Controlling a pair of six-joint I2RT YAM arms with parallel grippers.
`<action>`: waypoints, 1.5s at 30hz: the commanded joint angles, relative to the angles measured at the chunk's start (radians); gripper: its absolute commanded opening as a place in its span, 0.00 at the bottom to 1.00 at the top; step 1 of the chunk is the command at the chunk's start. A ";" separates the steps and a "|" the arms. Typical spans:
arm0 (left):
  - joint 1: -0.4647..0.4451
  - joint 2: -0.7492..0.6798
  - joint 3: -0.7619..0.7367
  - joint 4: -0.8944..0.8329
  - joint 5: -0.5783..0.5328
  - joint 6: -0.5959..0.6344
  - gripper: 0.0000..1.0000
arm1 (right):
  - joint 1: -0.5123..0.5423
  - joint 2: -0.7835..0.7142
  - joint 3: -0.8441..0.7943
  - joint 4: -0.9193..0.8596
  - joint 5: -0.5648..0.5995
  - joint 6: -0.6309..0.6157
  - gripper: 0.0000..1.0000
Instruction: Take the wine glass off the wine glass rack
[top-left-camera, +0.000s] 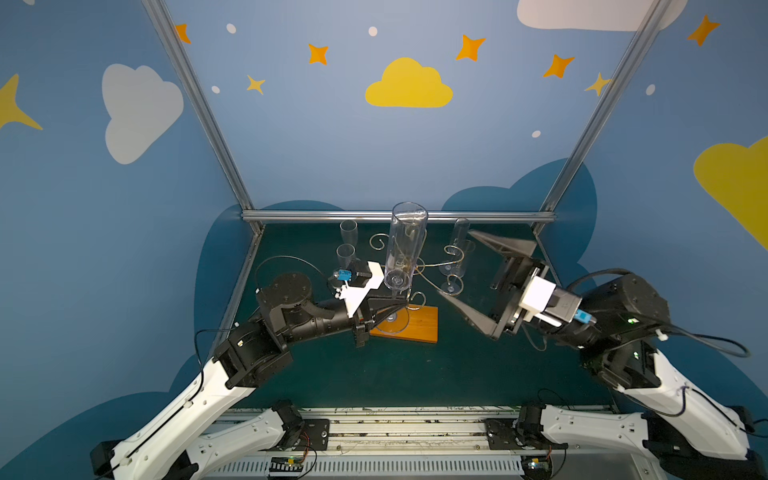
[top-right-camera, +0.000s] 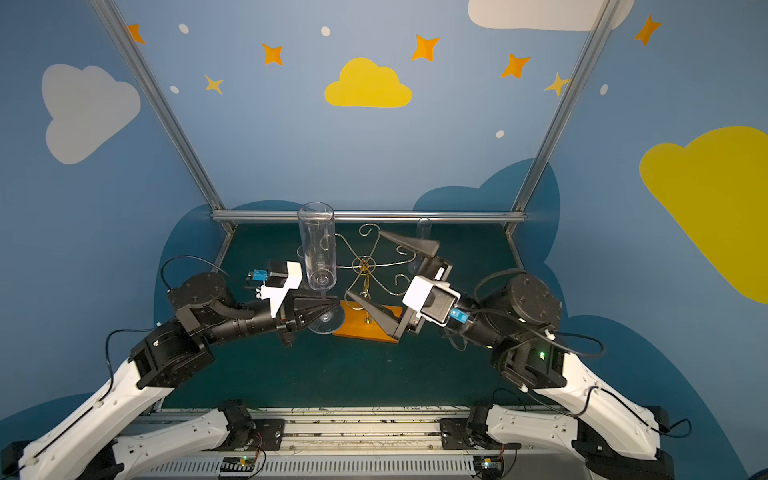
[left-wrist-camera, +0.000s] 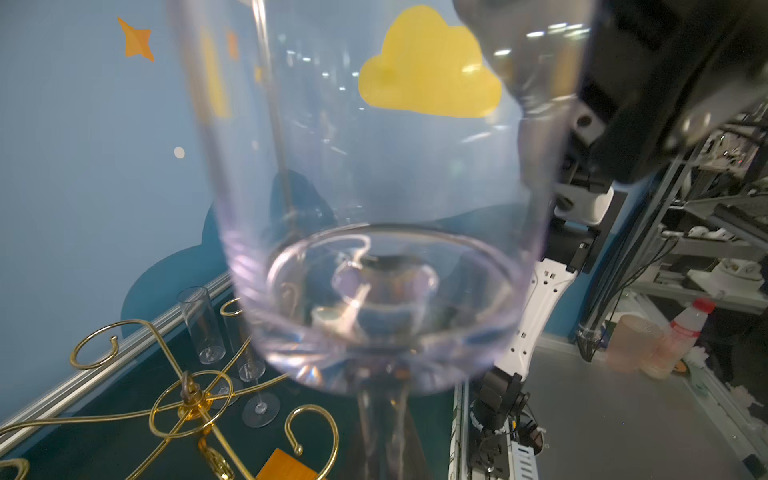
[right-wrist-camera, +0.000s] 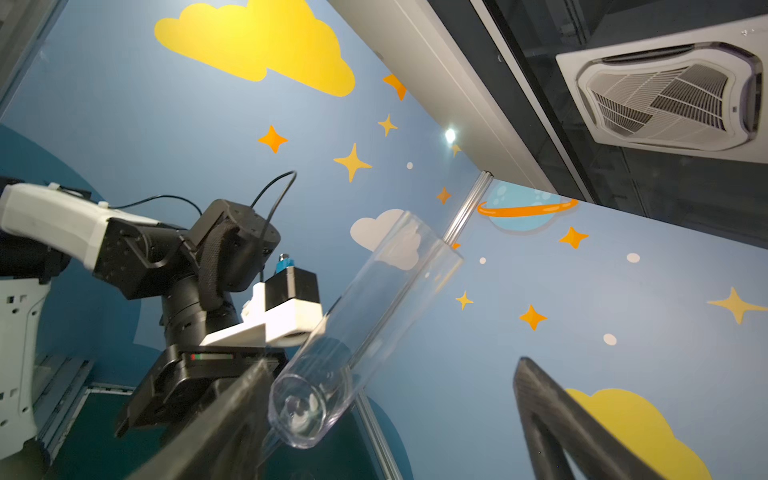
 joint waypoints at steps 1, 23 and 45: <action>-0.044 -0.022 -0.003 0.005 -0.108 0.098 0.03 | -0.013 0.025 0.068 -0.105 0.010 0.197 0.90; -0.212 0.072 0.034 0.043 -0.339 0.247 0.03 | -0.093 0.154 0.232 -0.257 -0.218 0.497 0.83; -0.228 0.075 0.023 0.072 -0.366 0.251 0.42 | -0.140 0.135 0.184 -0.217 -0.266 0.520 0.28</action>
